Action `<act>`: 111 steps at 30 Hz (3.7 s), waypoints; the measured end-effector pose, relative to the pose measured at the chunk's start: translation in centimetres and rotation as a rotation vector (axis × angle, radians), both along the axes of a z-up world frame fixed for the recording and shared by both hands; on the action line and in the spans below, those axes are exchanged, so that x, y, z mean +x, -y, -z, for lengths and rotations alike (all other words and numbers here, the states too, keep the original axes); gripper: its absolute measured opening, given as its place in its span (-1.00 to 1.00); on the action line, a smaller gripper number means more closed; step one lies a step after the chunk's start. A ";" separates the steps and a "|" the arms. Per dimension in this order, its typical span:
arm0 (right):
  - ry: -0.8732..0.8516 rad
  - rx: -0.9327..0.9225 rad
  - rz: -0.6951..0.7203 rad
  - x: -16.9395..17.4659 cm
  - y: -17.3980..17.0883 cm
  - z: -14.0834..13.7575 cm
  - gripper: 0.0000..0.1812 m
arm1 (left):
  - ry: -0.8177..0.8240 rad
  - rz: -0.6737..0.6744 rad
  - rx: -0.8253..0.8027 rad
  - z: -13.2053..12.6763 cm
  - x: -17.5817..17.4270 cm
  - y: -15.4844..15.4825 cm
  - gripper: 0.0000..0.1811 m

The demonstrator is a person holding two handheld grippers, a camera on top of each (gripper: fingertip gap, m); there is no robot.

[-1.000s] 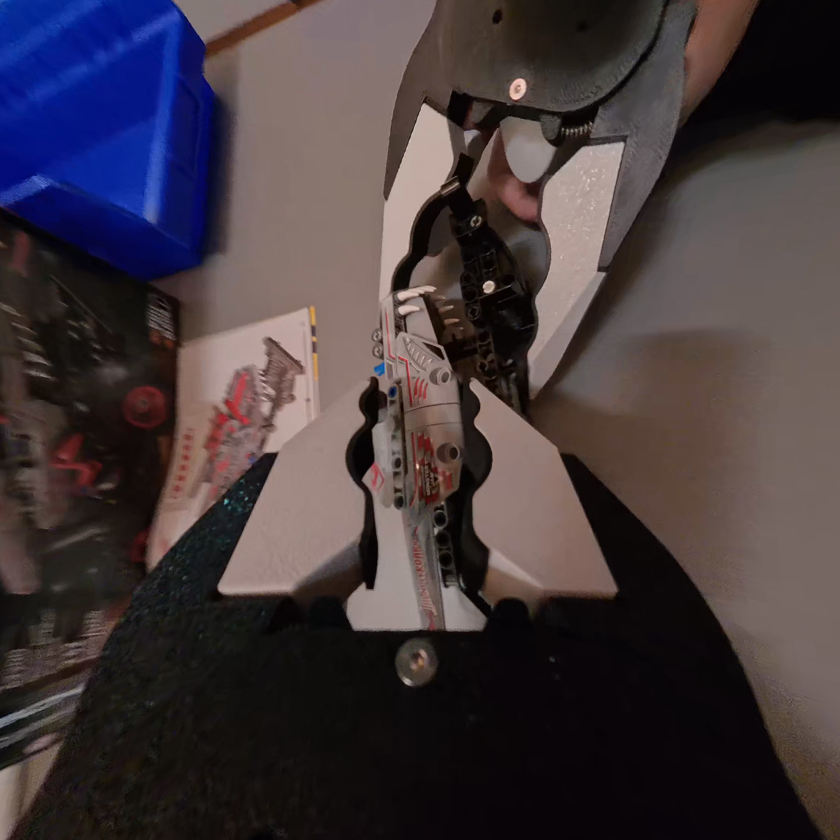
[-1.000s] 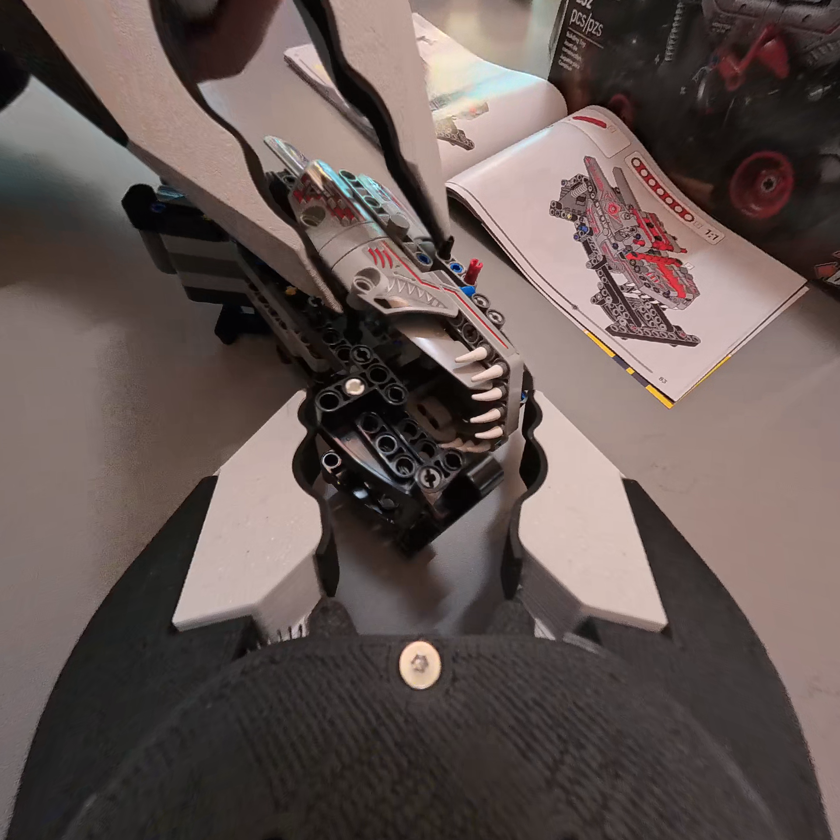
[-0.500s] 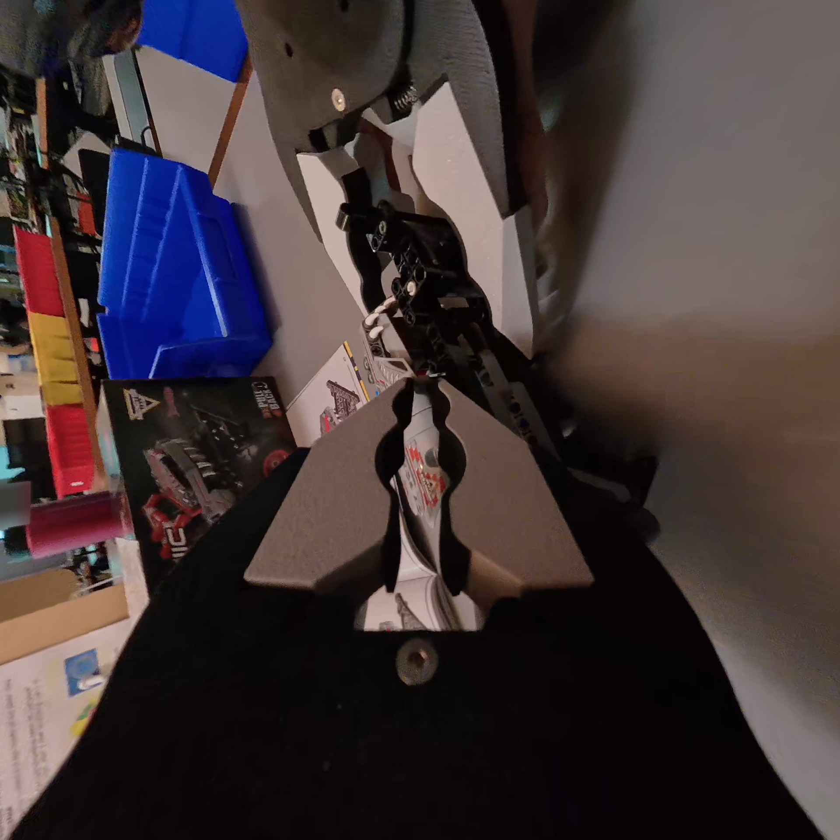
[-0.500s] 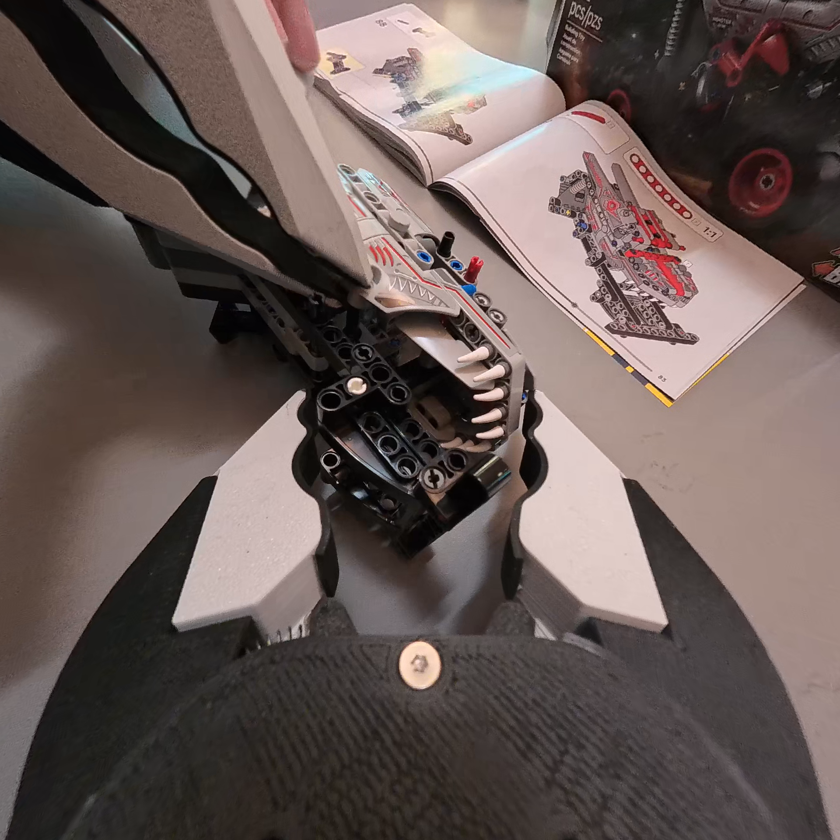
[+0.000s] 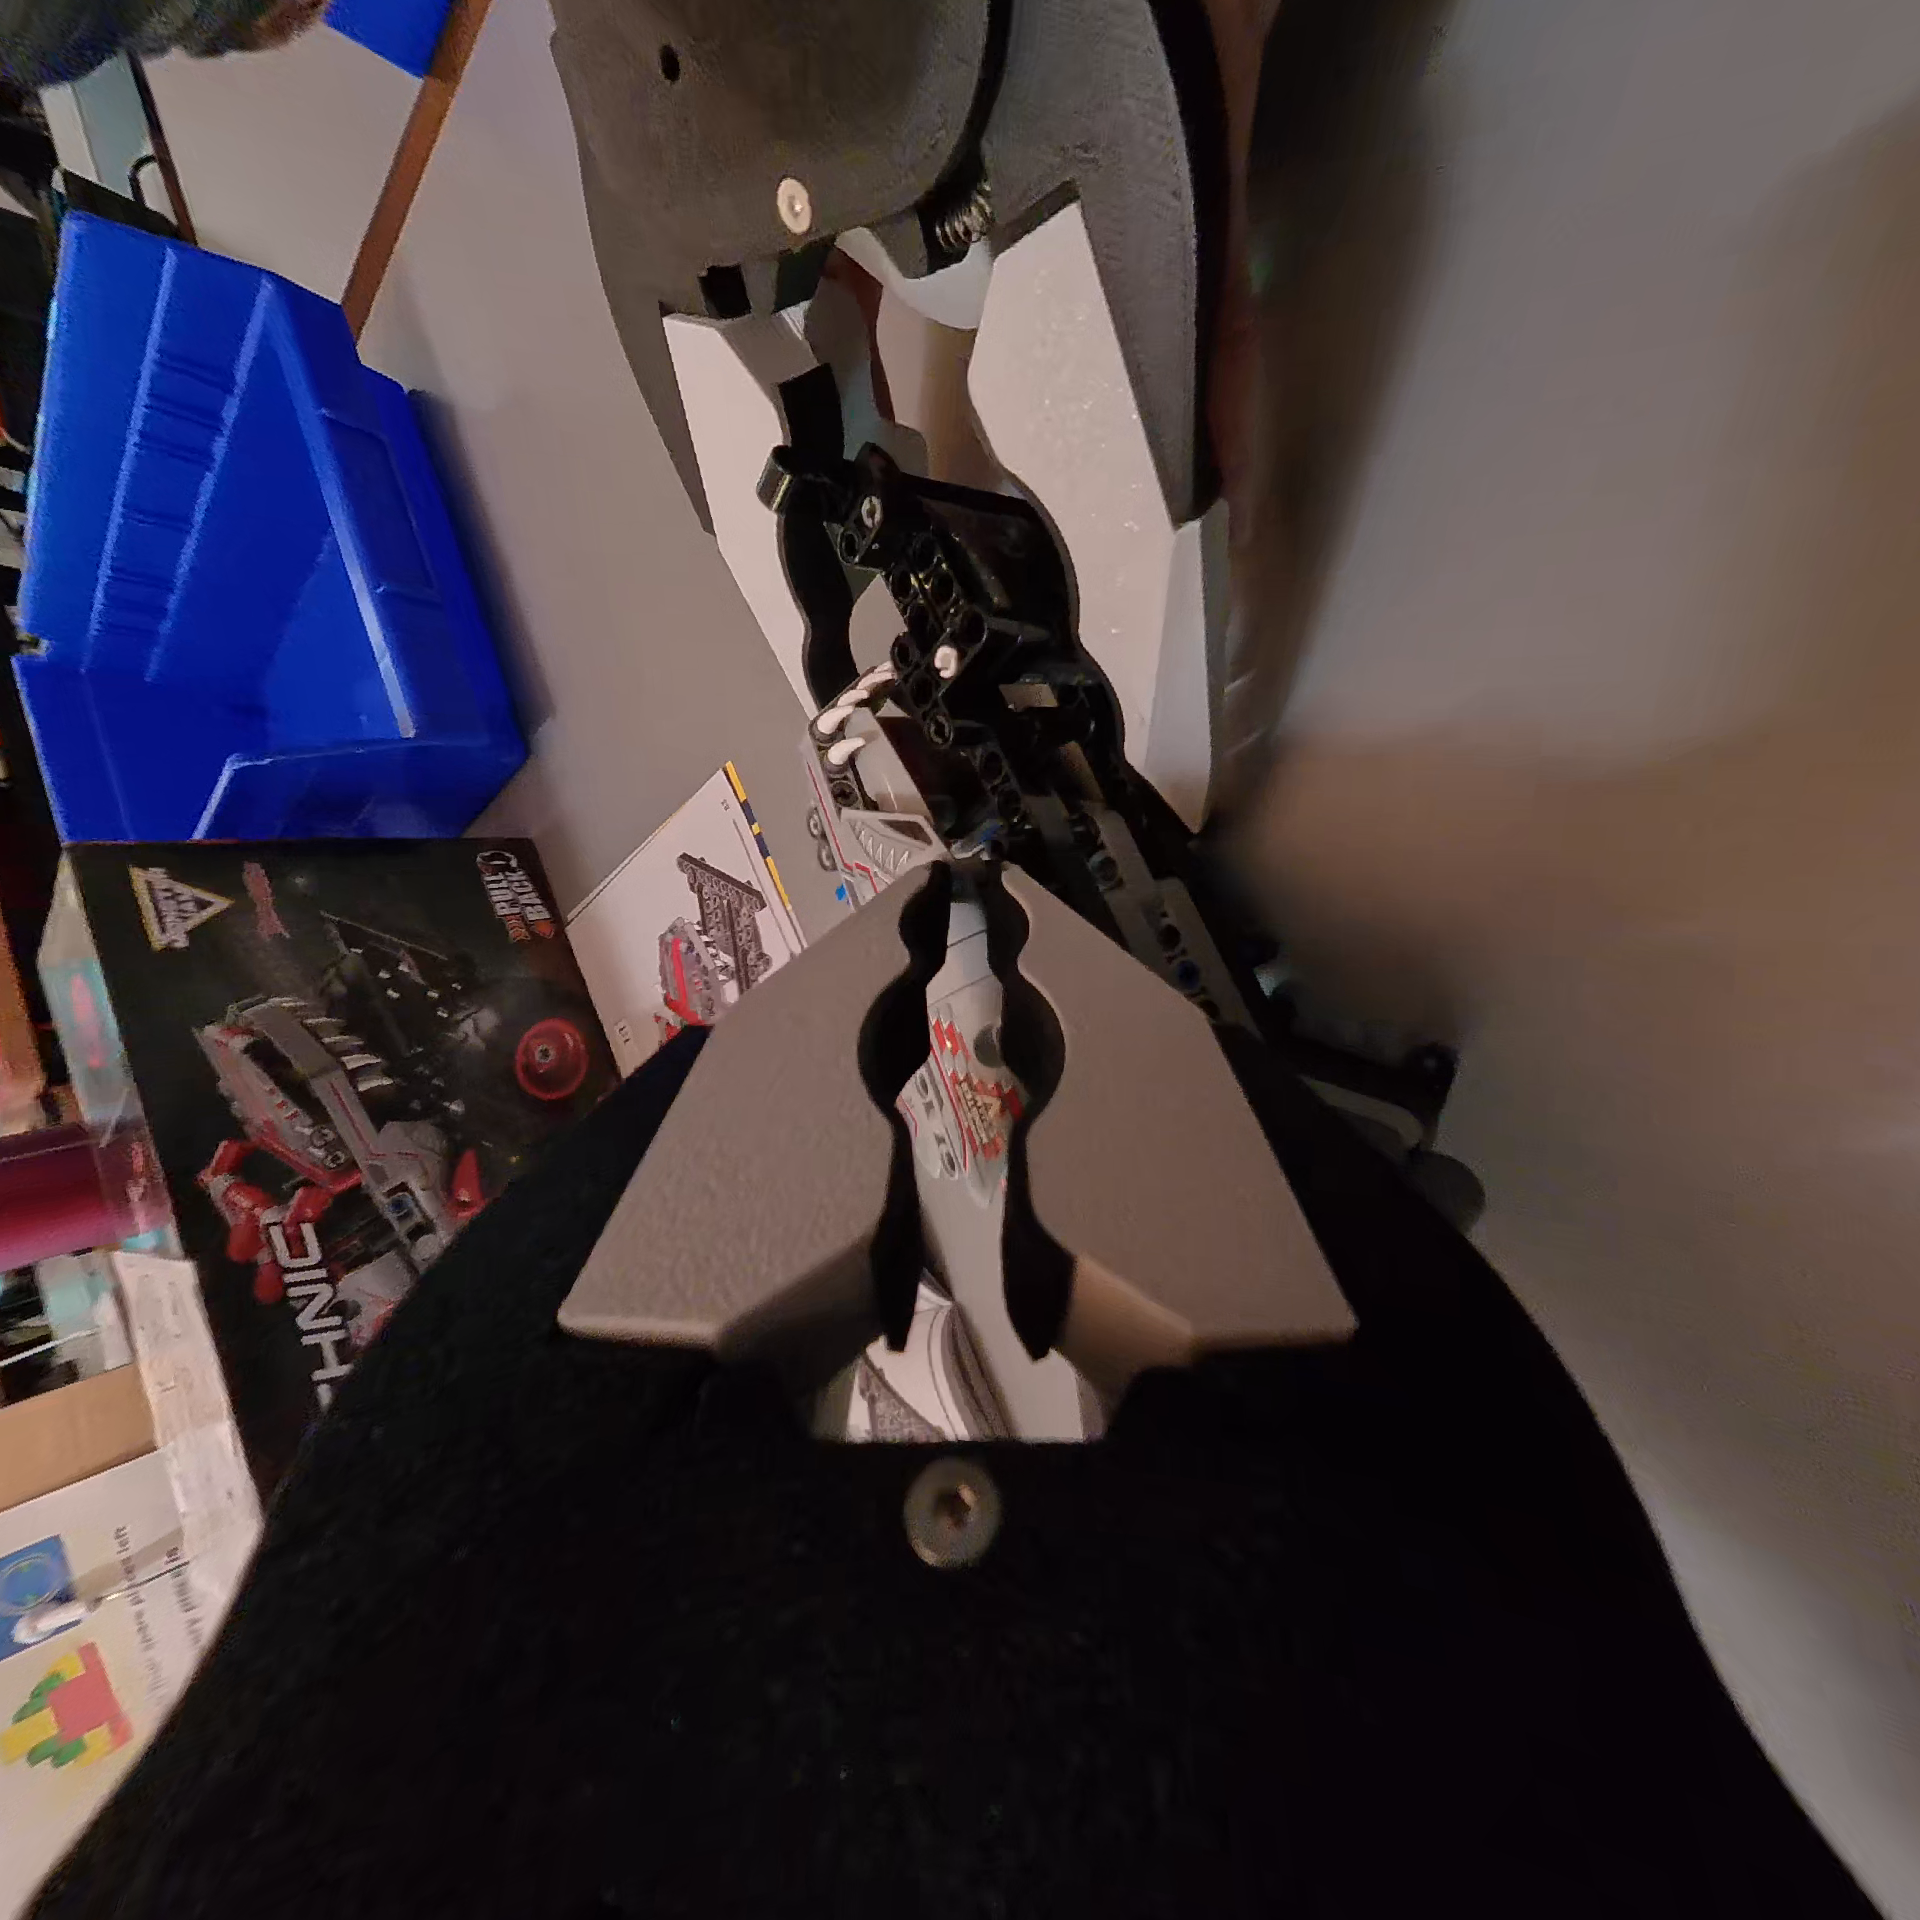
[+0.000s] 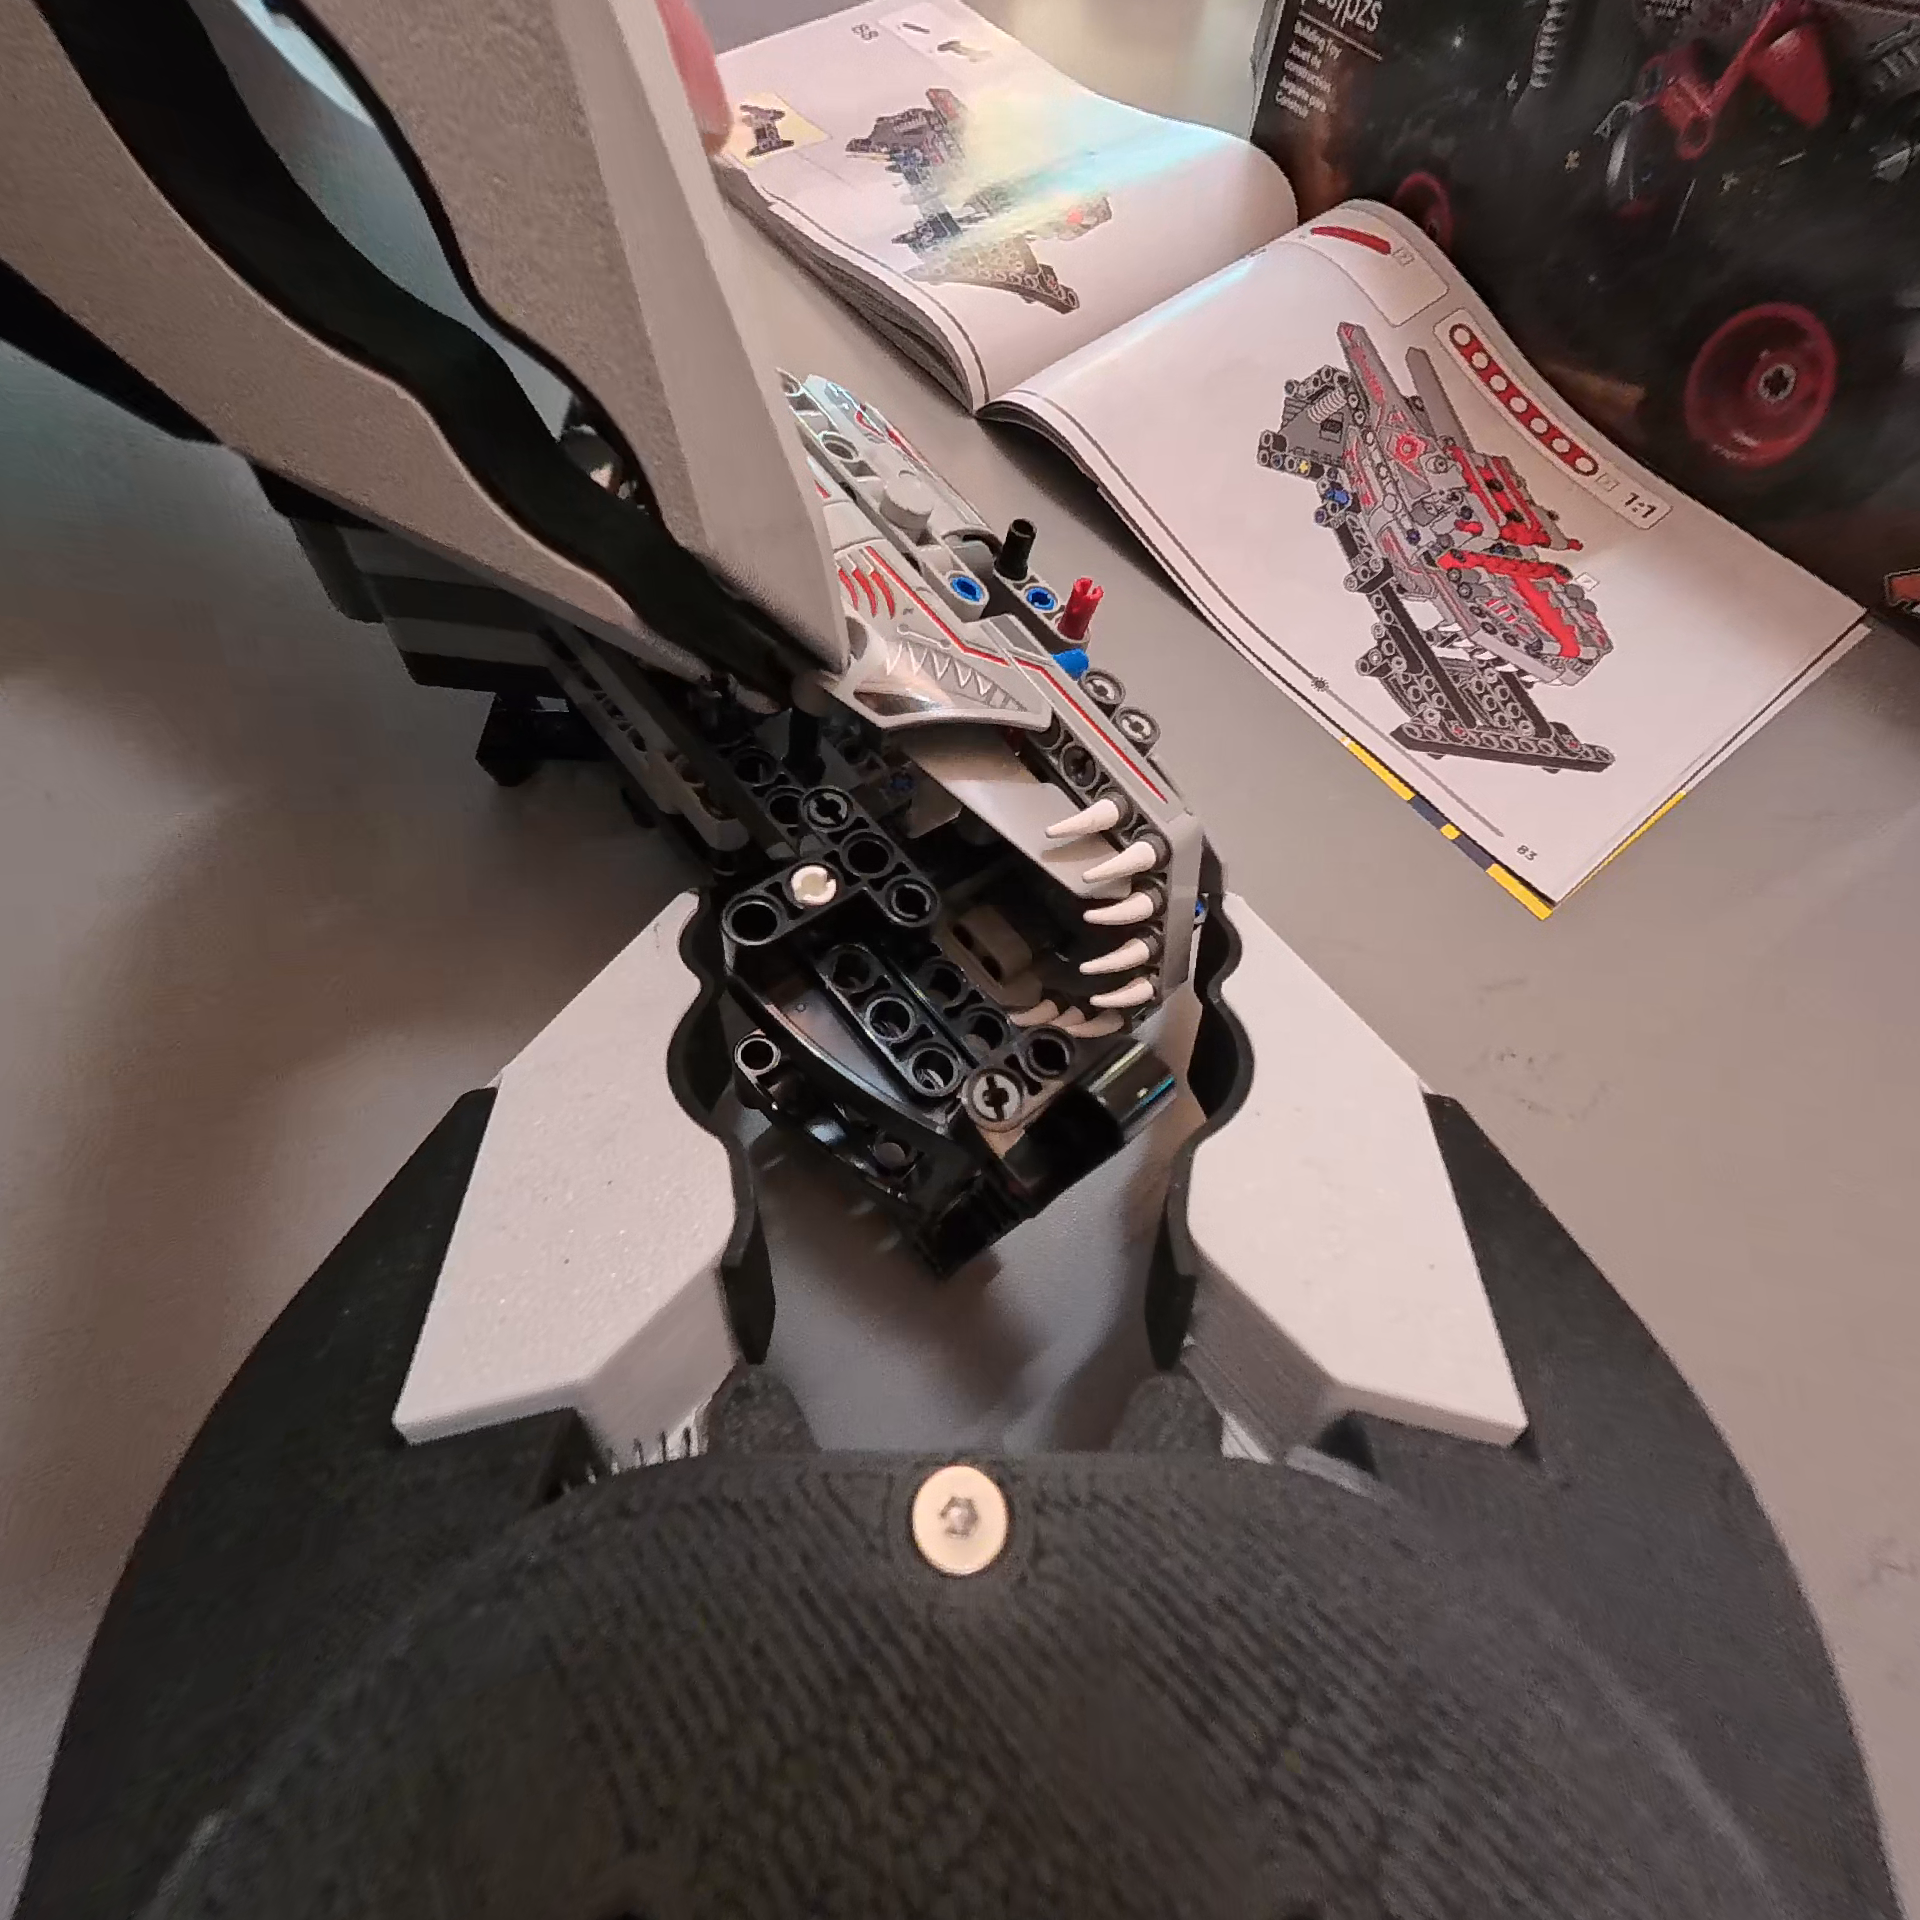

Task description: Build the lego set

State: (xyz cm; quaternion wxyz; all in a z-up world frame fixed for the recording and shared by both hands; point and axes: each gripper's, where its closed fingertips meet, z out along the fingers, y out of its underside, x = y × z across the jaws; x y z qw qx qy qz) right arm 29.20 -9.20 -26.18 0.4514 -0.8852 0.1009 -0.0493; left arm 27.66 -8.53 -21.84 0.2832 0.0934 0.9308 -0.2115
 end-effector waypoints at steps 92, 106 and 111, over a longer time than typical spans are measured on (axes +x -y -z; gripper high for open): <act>-0.032 0.172 -0.455 -3.8 0.0 -4.5 -0.72 | -0.084 0.049 -0.049 0.0 -0.3 0.4 -0.96; -0.028 0.252 -0.428 -3.9 -0.5 -4.7 -0.74 | 0.001 0.093 0.041 0.0 -0.3 0.1 -0.96; -0.002 0.249 -0.418 -3.9 -0.5 -4.7 -0.74 | 0.039 0.103 0.077 0.0 -0.4 0.1 -0.96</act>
